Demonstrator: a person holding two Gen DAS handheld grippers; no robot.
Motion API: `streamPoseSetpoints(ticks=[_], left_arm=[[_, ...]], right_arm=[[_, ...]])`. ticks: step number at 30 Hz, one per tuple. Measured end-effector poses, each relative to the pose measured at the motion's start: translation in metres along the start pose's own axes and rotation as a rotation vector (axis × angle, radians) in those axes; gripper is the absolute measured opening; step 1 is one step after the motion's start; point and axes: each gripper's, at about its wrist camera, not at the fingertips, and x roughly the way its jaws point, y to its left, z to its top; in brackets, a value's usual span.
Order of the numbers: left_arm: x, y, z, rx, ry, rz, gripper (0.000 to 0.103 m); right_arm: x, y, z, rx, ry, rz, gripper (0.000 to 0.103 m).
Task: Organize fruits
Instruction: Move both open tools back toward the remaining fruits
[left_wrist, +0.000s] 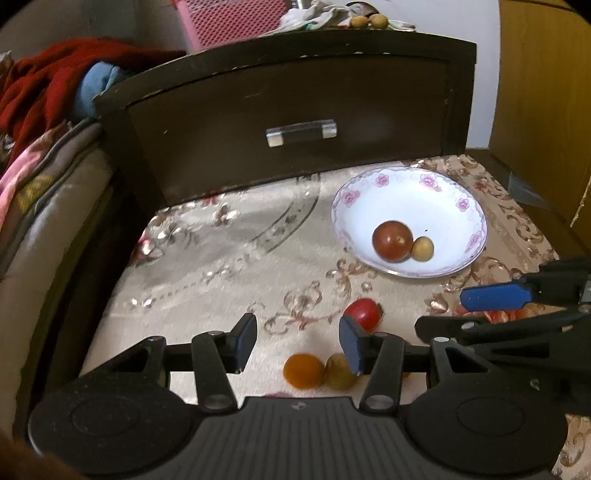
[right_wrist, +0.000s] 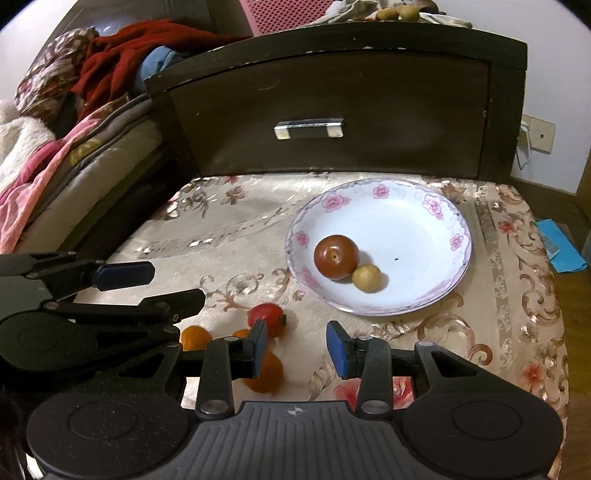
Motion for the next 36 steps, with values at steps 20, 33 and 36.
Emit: streamPoseSetpoints(ticks=[20, 33, 36], left_arm=[[-0.009, 0.063, -0.051, -0.047, 0.080, -0.010, 0.060], [0.020, 0.046, -0.059, 0.013, 0.108, -0.086, 0.062], [0.028, 0.042, -0.058, 0.012, 0.116, -0.095, 0.062]], right_arm=[[0.016, 0.019, -0.027, -0.130, 0.089, 0.009, 0.041], [0.040, 0.032, -0.032, -0.177, 0.132, 0.012, 0.042], [0.044, 0.030, -0.033, -0.175, 0.140, 0.011, 0.042]])
